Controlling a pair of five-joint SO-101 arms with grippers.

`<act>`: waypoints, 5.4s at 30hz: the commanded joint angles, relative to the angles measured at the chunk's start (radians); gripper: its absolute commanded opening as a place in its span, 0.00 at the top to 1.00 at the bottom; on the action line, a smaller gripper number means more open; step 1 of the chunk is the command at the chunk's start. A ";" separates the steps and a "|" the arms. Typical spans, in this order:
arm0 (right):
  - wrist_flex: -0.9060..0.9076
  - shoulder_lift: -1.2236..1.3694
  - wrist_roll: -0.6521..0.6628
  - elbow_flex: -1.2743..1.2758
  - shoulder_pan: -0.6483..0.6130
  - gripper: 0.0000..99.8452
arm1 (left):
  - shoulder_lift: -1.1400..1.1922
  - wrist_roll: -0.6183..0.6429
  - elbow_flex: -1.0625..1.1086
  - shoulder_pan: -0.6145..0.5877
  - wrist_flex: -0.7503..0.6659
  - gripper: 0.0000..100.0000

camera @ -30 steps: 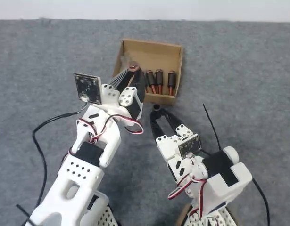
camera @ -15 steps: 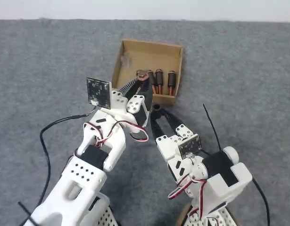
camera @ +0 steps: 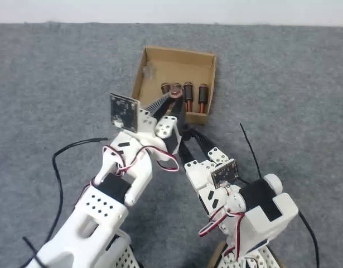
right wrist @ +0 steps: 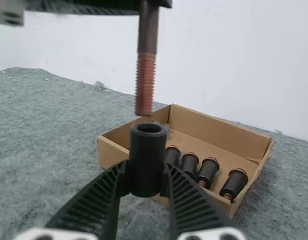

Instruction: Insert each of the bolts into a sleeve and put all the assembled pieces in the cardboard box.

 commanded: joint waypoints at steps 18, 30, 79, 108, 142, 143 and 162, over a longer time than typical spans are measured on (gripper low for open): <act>-0.004 -0.010 0.014 0.021 -0.004 0.99 | -0.041 -0.086 0.065 0.051 -0.037 0.99; -0.005 -0.015 0.015 0.025 0.004 0.99 | -0.041 -0.086 0.139 0.051 -0.037 0.99; -0.001 -0.010 0.017 0.018 0.028 0.99 | -0.043 -0.080 0.216 0.051 -0.064 0.82; 0.001 -0.010 0.014 0.017 0.071 0.99 | -0.907 -0.081 0.205 -0.284 0.508 0.82; -0.005 -0.016 0.011 -0.011 0.102 0.99 | -0.907 -0.213 0.470 -0.505 0.855 0.98; -0.005 -0.015 0.011 -0.025 0.116 0.99 | -0.907 -0.235 0.470 -0.505 0.890 0.98; 0.328 -0.019 0.068 -0.551 0.185 0.99 | -0.907 -0.315 0.470 -0.608 0.964 0.98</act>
